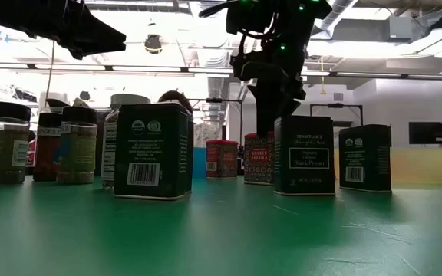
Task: Sort spices by type
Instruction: Put the red seasoning from the middle into the red bin
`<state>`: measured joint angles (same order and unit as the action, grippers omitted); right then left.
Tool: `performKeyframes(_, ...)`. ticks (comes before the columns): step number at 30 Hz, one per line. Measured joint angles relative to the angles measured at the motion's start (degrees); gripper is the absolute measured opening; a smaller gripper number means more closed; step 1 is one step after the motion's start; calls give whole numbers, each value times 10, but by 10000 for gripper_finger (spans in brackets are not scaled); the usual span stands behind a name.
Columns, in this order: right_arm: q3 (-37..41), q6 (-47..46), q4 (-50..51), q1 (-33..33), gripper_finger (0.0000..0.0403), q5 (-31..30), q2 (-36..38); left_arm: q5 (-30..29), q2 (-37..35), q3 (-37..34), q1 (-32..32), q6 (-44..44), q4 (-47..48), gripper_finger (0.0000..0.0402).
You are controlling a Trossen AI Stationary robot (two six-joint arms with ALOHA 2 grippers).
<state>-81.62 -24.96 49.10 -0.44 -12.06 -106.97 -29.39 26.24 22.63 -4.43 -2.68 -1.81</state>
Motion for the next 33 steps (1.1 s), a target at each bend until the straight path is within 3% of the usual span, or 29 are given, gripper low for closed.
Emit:
performKeyframes(6, -18, 9, 20, -6, 275, -3, 8, 0, 0, 0, 0, 1, 3, 188)
performKeyframes(12, -65, 15, 75, 14, 275, -55, 12, 0, 0, 0, 0, 2, 10, 188)
performKeyframes(20, -66, 32, 95, 10, 283, -54, 8, 5, 0, 0, 0, 5, 16, 188)
performKeyframes(27, -66, 14, 87, -17, 337, -40, 7, 6, 0, 0, 0, 3, 24, 188)
performKeyframes(33, -58, -6, 59, -28, 395, 13, 7, 6, 0, 0, 0, -4, 24, 188)
